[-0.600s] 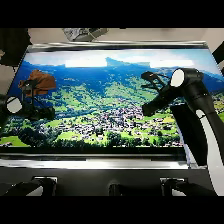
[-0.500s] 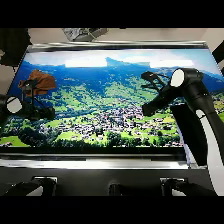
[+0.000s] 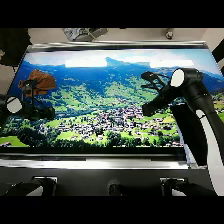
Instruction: Fold the shirts.
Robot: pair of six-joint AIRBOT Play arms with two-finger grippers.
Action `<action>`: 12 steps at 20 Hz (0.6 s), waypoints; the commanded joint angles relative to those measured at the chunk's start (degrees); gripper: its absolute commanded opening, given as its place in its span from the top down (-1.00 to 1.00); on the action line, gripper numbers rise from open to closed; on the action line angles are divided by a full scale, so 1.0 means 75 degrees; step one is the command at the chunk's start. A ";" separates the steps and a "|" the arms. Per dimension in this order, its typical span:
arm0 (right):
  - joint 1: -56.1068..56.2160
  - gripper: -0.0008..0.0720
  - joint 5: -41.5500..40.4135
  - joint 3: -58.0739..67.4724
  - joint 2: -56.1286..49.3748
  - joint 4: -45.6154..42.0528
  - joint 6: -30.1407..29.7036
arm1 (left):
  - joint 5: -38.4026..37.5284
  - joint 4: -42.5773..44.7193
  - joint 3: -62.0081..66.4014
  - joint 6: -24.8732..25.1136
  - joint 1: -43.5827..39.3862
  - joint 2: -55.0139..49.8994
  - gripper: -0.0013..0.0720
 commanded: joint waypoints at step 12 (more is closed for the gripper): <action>0.0000 -0.97 -0.1923 -0.0003 -0.0012 -0.0131 -0.0087 | 0.1766 -0.0166 0.0058 -0.0085 -0.0044 -0.0195 -1.00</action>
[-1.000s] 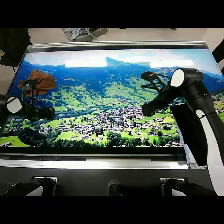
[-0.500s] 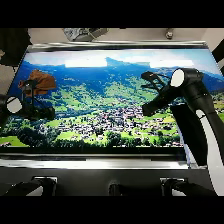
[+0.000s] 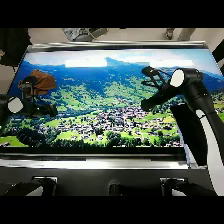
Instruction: Fold the shirts.
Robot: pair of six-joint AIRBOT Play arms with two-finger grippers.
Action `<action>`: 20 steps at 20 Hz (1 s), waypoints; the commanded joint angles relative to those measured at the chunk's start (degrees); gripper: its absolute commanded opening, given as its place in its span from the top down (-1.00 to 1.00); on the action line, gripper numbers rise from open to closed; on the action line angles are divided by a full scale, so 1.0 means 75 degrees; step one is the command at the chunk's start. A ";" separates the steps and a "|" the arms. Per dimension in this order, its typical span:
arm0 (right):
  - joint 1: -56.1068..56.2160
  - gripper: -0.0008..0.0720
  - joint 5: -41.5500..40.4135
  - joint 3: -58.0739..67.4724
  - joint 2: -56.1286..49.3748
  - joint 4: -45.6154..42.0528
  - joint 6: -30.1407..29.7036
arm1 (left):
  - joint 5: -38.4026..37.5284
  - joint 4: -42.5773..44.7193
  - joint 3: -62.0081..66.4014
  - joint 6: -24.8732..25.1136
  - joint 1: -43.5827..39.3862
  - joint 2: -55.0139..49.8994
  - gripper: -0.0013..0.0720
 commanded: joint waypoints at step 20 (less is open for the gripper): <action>0.0000 -0.89 -0.0516 -0.0003 -0.0006 0.0341 -0.0079 | 0.3512 -0.6199 0.6193 -0.0603 0.4135 -0.7784 -1.00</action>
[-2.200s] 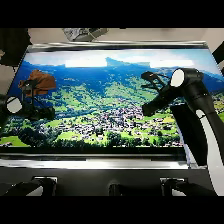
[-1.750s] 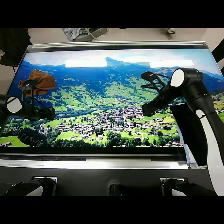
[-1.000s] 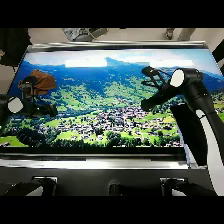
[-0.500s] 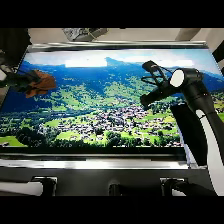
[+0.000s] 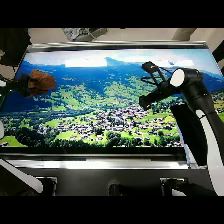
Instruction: Fold the shirts.
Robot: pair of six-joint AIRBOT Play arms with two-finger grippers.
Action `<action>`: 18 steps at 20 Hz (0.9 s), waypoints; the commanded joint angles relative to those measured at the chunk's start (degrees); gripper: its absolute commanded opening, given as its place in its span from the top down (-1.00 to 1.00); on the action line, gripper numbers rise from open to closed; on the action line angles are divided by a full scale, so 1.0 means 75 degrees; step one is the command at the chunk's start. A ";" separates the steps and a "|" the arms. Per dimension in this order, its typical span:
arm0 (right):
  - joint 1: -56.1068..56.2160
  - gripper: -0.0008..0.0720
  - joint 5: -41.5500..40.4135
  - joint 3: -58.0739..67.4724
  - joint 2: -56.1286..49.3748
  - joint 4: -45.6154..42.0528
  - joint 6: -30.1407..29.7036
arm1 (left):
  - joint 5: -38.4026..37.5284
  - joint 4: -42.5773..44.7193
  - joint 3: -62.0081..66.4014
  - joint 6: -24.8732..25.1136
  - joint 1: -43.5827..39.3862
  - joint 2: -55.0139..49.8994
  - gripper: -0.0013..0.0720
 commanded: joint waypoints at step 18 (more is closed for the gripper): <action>0.0000 -0.89 0.1040 0.0513 0.1789 -0.1355 -0.0306 | -0.3491 -0.1090 0.0096 0.4876 -0.1279 0.4817 0.89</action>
